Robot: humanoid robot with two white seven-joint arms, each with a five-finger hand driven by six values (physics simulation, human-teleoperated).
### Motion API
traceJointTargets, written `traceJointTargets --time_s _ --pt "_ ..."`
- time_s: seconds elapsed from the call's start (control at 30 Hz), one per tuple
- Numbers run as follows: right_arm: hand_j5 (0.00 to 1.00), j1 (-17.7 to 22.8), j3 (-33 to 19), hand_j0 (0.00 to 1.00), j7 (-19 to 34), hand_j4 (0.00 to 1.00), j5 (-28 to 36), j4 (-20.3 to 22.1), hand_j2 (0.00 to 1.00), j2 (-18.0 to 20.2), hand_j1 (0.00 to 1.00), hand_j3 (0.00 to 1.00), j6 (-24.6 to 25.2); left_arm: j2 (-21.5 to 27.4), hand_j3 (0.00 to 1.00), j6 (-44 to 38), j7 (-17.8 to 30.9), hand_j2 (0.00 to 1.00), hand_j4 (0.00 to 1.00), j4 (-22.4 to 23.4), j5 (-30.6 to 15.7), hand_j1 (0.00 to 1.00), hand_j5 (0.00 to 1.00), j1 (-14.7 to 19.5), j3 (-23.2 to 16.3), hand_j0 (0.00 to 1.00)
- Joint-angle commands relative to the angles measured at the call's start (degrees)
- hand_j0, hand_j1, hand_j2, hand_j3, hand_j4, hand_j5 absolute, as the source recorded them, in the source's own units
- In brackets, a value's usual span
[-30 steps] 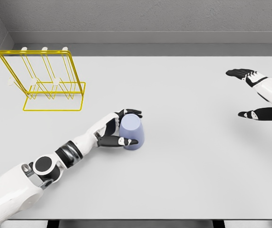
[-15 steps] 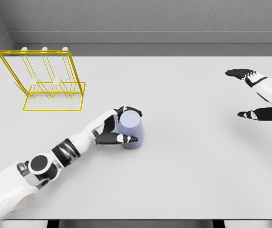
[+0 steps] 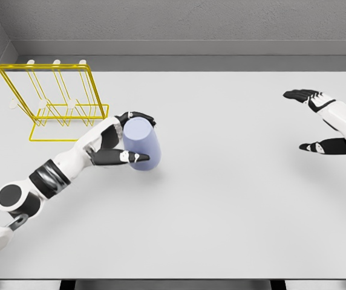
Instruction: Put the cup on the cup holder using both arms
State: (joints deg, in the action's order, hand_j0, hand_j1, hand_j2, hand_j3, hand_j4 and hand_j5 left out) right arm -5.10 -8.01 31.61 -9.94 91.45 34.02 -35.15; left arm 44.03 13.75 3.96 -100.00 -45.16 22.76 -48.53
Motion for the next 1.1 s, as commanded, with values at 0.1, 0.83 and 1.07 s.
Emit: traceJointTargets --time_s 0.1,0.83,1.07 --pt "1.0 0.0 0.5 1.0 -0.1 1.0 0.4 0.0 1.0 -0.2 1.0 1.0 0.2 3.2 0.64 0.1 0.0 0.64 0.64 -0.6 -3.6 0.64 0.64 1.5 1.0 0.64" --pt "1.0 -0.5 -0.1 1.0 -0.4 1.0 1.0 0.1 1.0 0.3 1.0 1.0 0.2 7.7 0.64 0.1 -0.2 0.64 0.64 0.4 -8.3 0.64 0.64 6.2 3.6 0.64" --pt "1.0 -0.6 -0.1 1.0 -0.4 1.0 1.1 0.0 1.0 0.3 1.0 1.0 0.2 8.6 0.64 0.1 -0.2 0.64 0.64 1.2 -9.2 0.64 0.64 7.5 4.4 0.64"
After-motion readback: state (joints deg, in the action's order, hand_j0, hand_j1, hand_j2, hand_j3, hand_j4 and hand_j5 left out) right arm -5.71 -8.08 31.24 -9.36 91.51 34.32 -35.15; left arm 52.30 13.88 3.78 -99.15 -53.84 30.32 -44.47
